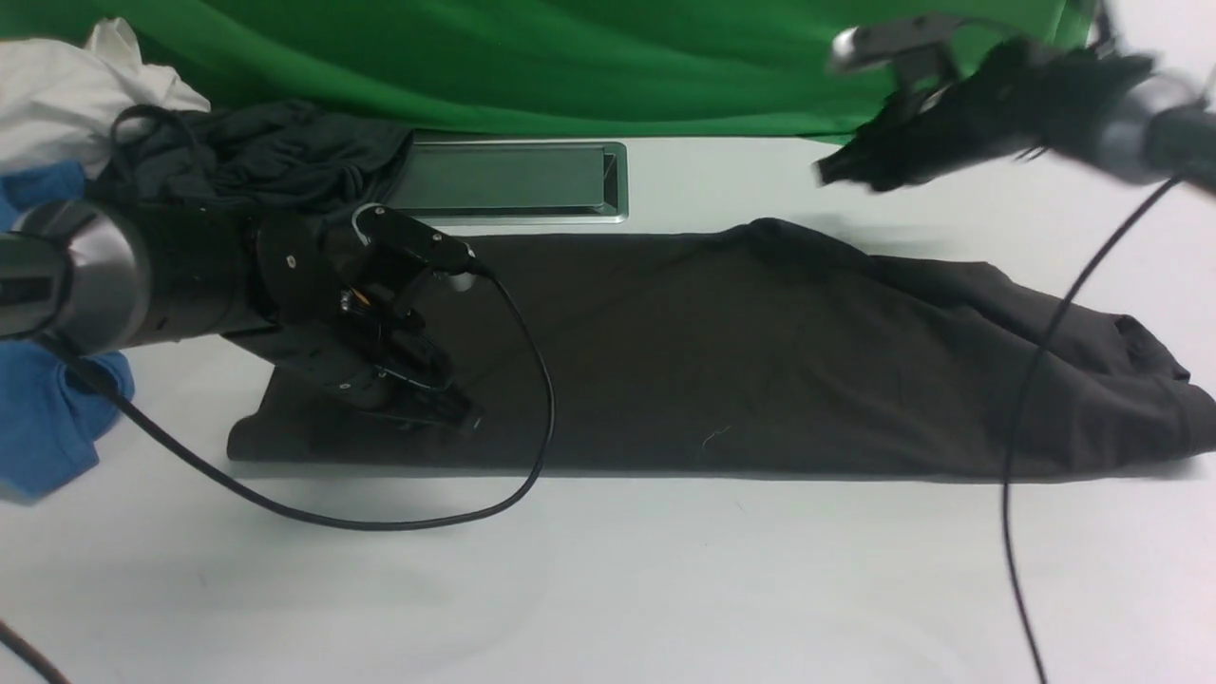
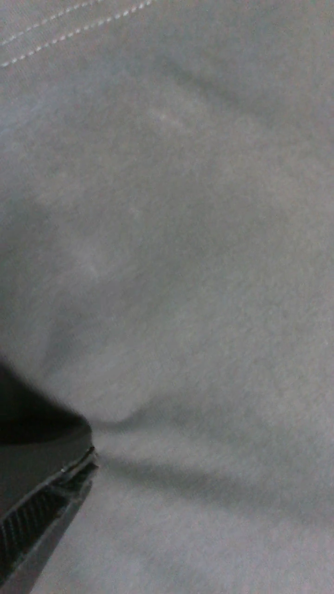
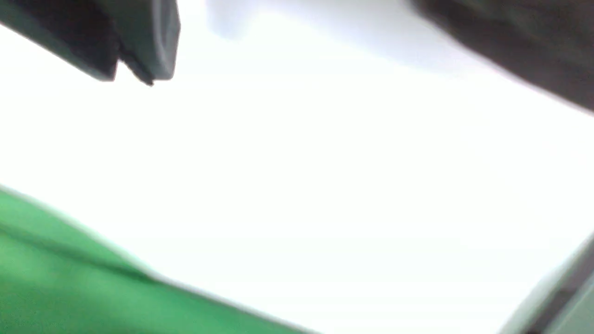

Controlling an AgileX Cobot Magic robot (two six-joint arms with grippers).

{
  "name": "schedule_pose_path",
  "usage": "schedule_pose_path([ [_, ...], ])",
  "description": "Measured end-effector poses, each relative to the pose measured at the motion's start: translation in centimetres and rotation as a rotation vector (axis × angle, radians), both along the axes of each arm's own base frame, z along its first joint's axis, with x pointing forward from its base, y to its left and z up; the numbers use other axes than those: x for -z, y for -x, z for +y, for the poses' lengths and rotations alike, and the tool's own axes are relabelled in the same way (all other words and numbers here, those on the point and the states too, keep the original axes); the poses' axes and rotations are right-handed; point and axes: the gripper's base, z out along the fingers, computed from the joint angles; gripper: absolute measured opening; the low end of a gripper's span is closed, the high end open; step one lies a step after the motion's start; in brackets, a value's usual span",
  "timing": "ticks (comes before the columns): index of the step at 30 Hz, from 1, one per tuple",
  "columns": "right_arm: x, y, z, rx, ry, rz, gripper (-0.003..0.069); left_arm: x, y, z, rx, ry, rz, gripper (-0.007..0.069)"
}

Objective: Fold a long-sleeved shirt on a white desktop.
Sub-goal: 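Fold the black garment in half by bringing its near edge over to the far edge, then pull the folded dark garment lengthwise by its ends to straighten it flat on the table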

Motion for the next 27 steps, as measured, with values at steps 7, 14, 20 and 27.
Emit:
schedule_pose_path([
  [7, -10.1, 6.5, -8.1, 0.138, 0.117, 0.205, 0.0134, -8.1, 3.0, -0.4, 0.015, 0.076, -0.158, 0.0018],
  [14, -8.0, 12.4, -12.0, 0.271, 0.103, 0.447, 0.0260, -11.1, 8.8, -3.2, 0.132, 0.143, -0.179, 0.0018],
  [20, -2.7, 13.5, -11.4, 0.252, 0.056, 0.487, 0.0503, -10.4, 12.0, -4.4, 0.219, 0.138, -0.146, 0.0018],
  [27, 0.5, 12.3, -11.4, 0.246, 0.055, 0.470, 0.0525, -10.5, 11.8, -4.4, 0.214, 0.138, -0.191, 0.0018],
])
